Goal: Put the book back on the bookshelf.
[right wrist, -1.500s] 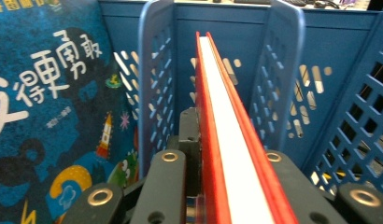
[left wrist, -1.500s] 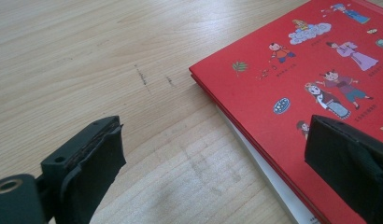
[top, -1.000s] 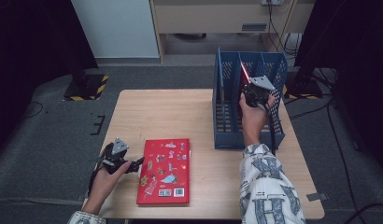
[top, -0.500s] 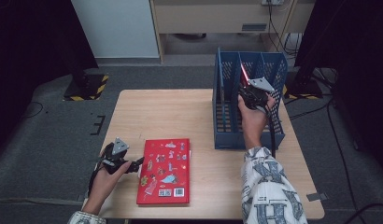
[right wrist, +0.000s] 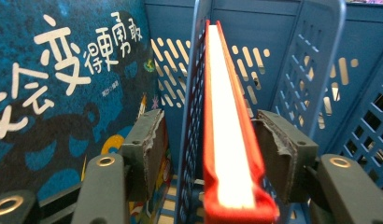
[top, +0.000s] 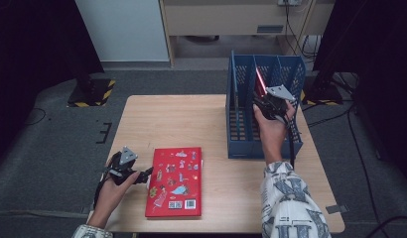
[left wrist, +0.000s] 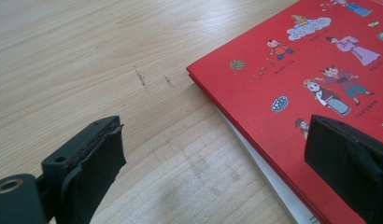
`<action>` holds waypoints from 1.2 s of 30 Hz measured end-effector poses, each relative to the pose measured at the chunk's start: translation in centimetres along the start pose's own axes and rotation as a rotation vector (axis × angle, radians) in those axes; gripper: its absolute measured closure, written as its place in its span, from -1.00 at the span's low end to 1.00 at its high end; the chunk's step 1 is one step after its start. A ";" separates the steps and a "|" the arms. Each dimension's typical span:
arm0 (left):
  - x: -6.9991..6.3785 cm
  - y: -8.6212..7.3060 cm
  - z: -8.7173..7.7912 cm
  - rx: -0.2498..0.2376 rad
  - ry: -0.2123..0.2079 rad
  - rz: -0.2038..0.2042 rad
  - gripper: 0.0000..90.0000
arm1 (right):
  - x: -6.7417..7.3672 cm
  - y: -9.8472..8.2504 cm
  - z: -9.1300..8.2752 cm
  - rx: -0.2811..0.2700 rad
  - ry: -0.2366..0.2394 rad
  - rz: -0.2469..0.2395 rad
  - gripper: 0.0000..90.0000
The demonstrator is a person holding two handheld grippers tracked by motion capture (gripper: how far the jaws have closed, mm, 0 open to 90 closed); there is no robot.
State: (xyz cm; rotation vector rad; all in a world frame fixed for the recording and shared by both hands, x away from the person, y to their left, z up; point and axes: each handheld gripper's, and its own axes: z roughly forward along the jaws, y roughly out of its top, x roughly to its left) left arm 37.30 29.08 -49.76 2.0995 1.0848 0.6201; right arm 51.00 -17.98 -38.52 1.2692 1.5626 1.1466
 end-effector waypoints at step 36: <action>-0.1 -0.1 0.3 0.022 0.012 0.015 -0.91 | -1.1 -3.5 -3.2 0.051 0.062 0.000 0.20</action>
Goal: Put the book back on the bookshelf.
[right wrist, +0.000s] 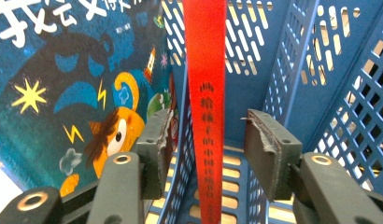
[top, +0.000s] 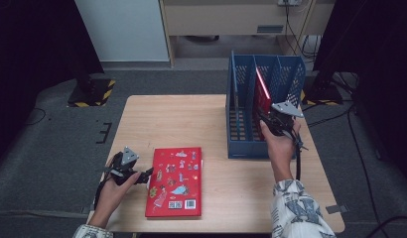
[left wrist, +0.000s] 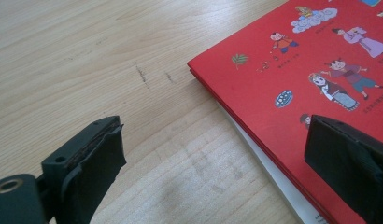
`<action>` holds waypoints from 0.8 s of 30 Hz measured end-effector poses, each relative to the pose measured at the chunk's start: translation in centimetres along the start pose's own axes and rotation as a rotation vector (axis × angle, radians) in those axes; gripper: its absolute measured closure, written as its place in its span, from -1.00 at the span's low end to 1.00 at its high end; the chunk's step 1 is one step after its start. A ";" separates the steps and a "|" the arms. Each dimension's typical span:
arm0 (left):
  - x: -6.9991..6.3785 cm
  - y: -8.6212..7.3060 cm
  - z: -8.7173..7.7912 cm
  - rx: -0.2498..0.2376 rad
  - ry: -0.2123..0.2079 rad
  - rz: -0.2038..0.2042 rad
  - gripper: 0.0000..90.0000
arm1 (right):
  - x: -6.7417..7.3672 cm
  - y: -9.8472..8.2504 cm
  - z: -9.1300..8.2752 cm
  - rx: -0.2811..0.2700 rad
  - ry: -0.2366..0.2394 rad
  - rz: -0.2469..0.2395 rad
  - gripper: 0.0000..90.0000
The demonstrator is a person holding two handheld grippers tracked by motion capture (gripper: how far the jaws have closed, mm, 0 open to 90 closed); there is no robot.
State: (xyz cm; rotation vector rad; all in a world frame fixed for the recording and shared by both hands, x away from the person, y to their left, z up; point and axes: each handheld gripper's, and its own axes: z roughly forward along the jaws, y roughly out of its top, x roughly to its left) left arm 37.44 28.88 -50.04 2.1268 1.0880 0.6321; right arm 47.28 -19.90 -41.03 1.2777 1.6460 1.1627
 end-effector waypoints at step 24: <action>-0.3 0.1 0.2 0.004 -0.005 0.011 -0.91 | 1.1 -0.5 0.2 0.036 -0.006 -0.036 0.67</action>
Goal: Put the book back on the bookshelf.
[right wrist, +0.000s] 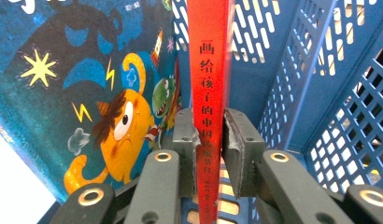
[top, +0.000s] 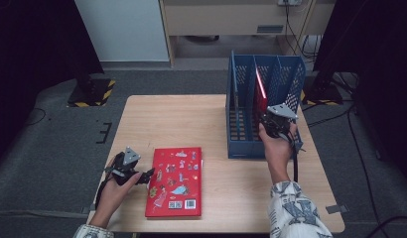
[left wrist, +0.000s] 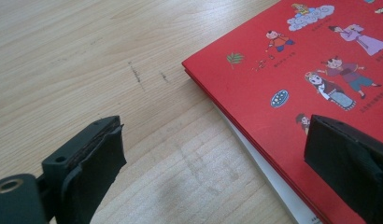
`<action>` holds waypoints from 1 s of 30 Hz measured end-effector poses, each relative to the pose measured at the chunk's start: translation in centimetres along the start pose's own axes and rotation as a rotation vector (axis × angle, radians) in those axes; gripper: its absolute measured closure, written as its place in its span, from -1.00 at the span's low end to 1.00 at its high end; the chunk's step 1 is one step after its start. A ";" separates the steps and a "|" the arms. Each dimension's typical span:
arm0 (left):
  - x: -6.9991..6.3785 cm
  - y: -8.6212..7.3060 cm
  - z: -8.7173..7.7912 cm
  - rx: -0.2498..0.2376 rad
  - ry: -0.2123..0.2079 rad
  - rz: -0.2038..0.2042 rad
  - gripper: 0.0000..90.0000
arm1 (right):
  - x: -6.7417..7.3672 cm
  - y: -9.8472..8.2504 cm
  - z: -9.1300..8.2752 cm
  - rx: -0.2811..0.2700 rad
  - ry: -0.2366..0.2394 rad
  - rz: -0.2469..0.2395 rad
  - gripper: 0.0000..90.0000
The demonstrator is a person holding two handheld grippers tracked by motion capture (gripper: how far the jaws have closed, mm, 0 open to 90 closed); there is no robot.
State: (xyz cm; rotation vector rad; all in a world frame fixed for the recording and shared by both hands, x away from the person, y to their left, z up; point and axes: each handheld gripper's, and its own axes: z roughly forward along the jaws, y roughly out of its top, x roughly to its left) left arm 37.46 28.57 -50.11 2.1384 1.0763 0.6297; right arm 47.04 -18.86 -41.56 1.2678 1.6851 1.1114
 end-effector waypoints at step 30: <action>-0.2 0.1 -0.1 -0.019 -0.018 -0.013 -0.92 | -0.3 -1.8 -3.8 -0.014 0.129 0.062 -0.40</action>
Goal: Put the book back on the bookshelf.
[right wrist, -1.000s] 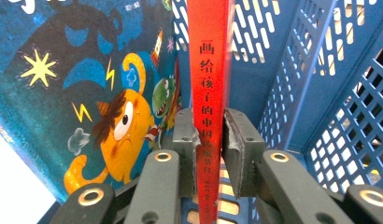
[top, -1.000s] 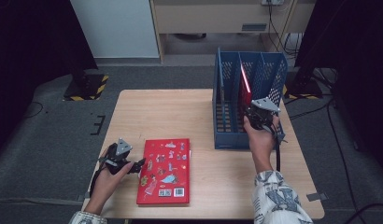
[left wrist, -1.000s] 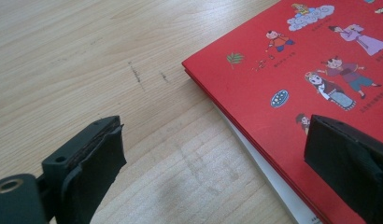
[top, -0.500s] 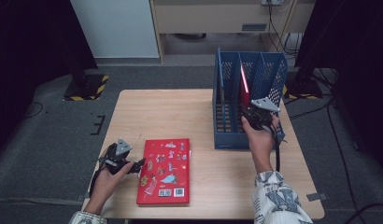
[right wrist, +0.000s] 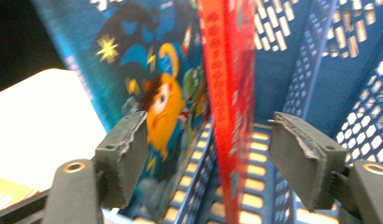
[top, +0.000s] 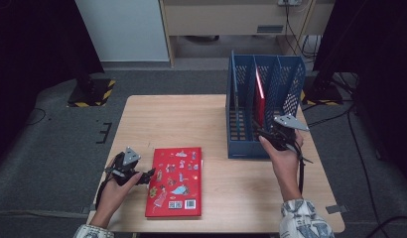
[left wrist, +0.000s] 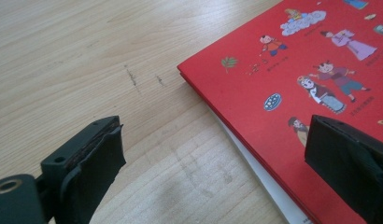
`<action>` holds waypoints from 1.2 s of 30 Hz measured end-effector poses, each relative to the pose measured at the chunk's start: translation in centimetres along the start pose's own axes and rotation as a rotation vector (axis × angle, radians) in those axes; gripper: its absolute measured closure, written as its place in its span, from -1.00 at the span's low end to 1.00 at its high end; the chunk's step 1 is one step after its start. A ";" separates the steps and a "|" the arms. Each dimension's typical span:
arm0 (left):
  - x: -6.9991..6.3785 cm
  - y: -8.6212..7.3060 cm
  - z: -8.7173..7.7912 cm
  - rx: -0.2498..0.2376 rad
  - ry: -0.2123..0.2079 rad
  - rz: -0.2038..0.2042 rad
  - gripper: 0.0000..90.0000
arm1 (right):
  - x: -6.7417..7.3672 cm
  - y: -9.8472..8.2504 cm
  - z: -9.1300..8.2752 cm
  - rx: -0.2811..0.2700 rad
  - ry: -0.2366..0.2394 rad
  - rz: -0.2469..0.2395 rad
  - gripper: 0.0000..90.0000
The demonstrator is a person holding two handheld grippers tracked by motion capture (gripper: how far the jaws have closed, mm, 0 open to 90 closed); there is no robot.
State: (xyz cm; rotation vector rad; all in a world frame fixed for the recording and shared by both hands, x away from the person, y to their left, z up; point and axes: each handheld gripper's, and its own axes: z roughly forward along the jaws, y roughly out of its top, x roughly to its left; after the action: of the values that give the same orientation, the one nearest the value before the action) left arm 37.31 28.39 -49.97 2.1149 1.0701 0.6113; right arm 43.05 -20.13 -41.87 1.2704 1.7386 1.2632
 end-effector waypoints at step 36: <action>-1.2 -0.1 0.0 -0.012 -0.098 0.009 -0.81 | 8.5 -6.2 -1.3 0.117 0.264 -0.066 -0.50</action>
State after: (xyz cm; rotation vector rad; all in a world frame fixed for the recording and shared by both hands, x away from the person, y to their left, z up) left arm 36.59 27.45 -50.14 2.1172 1.0010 0.5113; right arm 36.98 -13.06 -46.92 1.1405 2.0493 1.3576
